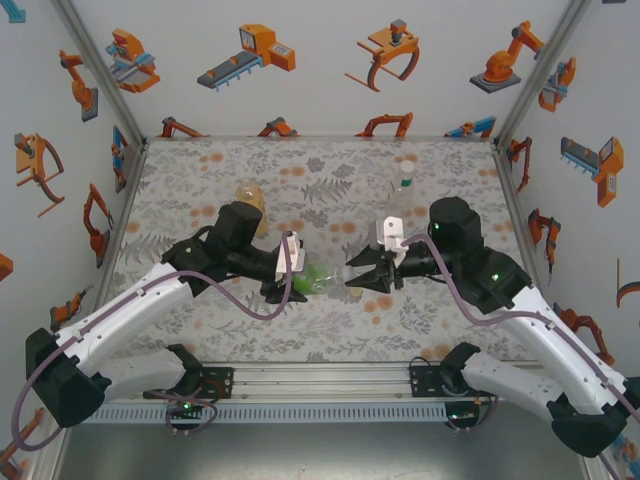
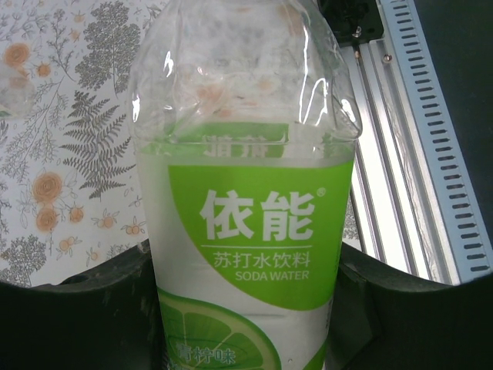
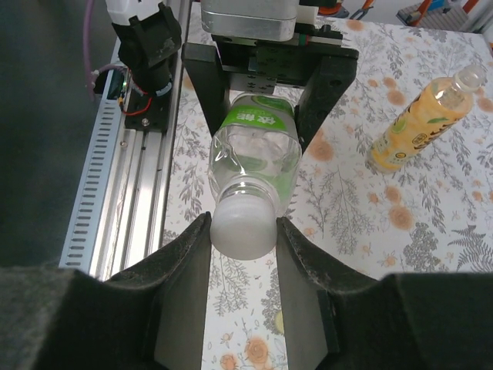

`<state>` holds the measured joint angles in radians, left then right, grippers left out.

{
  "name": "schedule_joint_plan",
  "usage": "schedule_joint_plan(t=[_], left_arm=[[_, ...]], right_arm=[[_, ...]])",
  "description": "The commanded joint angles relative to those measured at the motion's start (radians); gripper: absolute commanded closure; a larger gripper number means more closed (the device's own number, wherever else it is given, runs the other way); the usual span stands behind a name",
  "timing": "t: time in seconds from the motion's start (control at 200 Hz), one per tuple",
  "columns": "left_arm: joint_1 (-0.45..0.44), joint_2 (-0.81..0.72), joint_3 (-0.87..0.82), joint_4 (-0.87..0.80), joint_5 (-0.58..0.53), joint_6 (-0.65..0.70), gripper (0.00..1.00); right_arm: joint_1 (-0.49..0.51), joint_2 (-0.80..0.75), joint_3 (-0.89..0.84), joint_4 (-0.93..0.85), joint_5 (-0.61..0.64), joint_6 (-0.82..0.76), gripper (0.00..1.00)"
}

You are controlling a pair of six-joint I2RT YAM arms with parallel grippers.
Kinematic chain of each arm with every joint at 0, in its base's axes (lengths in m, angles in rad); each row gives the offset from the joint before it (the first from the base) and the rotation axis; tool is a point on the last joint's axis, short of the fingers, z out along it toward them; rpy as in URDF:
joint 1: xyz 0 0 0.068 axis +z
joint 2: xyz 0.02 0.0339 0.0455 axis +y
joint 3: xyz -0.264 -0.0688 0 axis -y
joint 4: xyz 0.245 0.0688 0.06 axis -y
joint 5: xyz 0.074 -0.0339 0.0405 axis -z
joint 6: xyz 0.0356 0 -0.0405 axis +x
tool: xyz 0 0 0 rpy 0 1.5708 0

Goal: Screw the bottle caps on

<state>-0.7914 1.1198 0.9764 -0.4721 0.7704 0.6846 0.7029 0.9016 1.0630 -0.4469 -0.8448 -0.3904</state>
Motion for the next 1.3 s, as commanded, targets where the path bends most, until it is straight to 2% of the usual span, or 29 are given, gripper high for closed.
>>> schedule_joint_plan(t=[0.0,0.245,0.866,1.086,1.292], left_arm=[[-0.003,0.001,0.03,-0.011,0.02,0.015,1.0],[-0.003,0.002,0.031,-0.011,0.023,0.016,1.0],[0.0,-0.002,0.043,-0.01,0.029,-0.012,1.0],[0.01,-0.029,0.028,0.008,0.094,-0.001,1.0],[0.012,-0.04,0.021,0.012,0.139,0.004,1.0]], right_arm=[[0.011,0.002,0.026,0.022,-0.011,-0.024,0.93],[0.021,0.01,0.029,-0.005,0.023,-0.047,0.93],[0.084,0.046,0.068,-0.13,-0.031,-0.161,0.98],[0.093,0.031,0.065,-0.141,0.004,-0.184,1.0],[0.099,-0.013,0.027,-0.081,0.047,-0.191,1.0]])
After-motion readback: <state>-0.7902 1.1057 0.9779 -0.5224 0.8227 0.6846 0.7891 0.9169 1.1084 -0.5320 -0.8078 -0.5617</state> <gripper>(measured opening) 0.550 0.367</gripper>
